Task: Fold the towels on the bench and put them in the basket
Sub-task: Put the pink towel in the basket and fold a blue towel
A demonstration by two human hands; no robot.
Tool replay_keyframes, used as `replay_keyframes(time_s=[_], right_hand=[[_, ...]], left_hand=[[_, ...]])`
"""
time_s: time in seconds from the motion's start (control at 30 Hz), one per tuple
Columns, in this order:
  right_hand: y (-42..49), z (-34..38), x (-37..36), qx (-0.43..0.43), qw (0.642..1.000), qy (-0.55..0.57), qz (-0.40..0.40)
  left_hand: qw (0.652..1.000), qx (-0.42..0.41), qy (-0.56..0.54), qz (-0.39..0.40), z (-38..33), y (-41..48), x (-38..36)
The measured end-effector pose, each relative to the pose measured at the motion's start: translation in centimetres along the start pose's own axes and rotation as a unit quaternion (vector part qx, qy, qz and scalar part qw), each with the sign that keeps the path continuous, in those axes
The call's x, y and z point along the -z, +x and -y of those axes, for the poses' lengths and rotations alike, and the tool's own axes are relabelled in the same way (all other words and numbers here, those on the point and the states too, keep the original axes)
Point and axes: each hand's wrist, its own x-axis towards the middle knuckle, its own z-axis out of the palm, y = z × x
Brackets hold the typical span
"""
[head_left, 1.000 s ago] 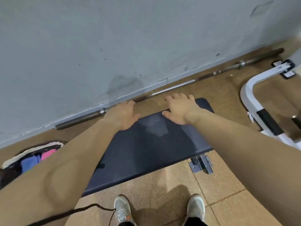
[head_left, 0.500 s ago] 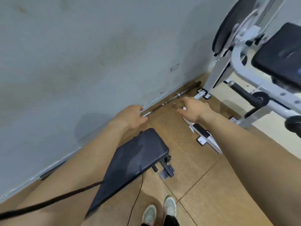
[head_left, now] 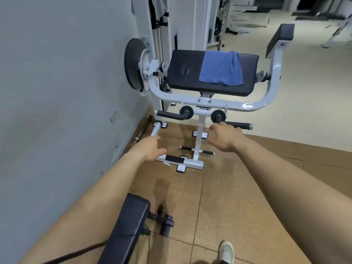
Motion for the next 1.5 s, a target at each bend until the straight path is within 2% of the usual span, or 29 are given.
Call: replay_keyframes(time_s=[0.33, 0.57, 0.8, 1.1, 1.27, 1.5], right_hand=[[2.2, -22.2, 4.5, -0.087, 0.995, 0.049, -0.003], [6.7, -32.0, 8.7, -0.093, 0.994, 0.066, -0.004], [16.2, -35.6, 11.3, -0.067, 0.996, 0.056, 0.005], [33.4, -36.8, 14.1, -0.03, 0.999, 0.038, 0.019], [42.4, -36.4, 13.6, 0.004, 0.999, 0.04, 0.03], [53.1, -36.8, 10.3, 0.045, 0.997, 0.013, 0.056]], left_hand=[[0.996, -0.078, 0.051, -0.014, -22.3, 10.3, -0.9], [0.997, -0.055, 0.046, -0.03, -29.8, 16.8, -0.5], [0.997, -0.044, 0.049, -0.038, -32.6, 25.3, 1.3], [0.999, -0.026, 0.001, -0.035, -32.4, 41.1, 4.7], [1.0, 0.001, -0.013, -0.016, -31.4, 49.1, 5.1], [1.0, 0.006, 0.003, -0.03, -31.6, 59.1, 2.6]])
